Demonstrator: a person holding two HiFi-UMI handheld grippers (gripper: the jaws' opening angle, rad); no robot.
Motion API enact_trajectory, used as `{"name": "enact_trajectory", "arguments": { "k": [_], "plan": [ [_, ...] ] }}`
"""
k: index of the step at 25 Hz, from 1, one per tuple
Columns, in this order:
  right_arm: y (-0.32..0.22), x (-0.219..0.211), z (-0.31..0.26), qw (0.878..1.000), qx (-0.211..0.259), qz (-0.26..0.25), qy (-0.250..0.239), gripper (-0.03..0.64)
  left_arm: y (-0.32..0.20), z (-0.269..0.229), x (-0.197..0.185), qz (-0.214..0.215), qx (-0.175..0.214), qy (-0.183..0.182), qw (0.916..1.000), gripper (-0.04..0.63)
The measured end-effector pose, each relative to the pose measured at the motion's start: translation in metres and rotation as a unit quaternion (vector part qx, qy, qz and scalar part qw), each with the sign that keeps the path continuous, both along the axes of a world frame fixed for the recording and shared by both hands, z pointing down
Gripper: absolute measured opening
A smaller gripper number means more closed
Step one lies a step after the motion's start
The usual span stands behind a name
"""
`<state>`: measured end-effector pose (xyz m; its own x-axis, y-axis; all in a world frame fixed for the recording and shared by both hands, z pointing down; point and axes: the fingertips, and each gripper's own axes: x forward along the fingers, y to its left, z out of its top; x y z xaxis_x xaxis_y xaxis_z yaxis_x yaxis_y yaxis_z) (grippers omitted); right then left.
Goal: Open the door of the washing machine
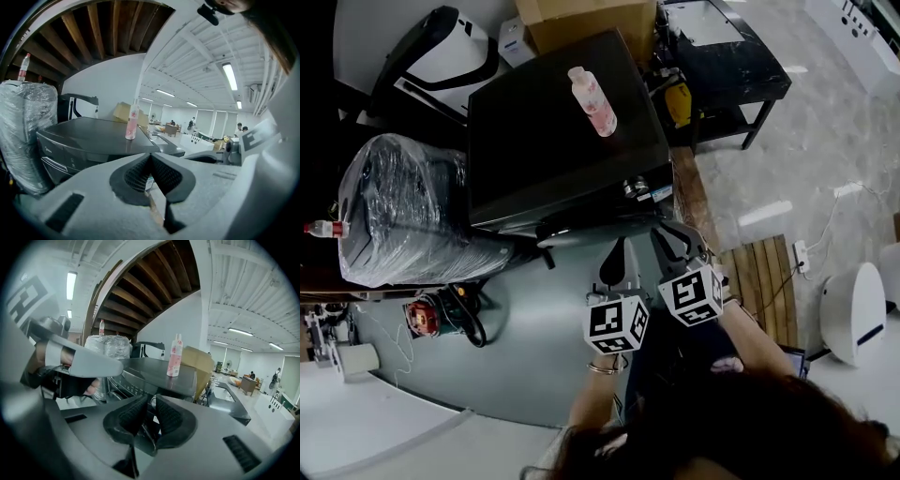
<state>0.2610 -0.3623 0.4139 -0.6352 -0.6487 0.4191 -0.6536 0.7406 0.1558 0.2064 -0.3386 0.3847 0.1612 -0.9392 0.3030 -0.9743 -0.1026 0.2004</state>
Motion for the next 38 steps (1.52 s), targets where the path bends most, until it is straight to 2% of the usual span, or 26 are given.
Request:
{"name": "enact_trajectory", "arguments": {
  "k": [11,18,23,38],
  "plan": [
    [-0.034,-0.019,0.080,0.997,-0.029,-0.046,0.052,0.069,-0.035,0.059,-0.020,-0.007,-0.023,0.005,0.9997,0.011],
    [-0.046,-0.028,0.131,0.992,-0.047,-0.081,0.082,0.088,-0.052,0.089,-0.025,0.002,-0.032,0.019,0.9993,0.011],
    [-0.053,-0.033,0.162,0.988,-0.056,-0.095,0.104,0.095,-0.058,0.110,-0.026,0.013,-0.048,0.012,0.9987,0.011],
    [-0.058,-0.051,0.242,0.969,-0.090,-0.154,0.170,0.104,-0.069,0.142,-0.036,0.020,-0.082,0.010,0.9964,0.011]
  ]
}}
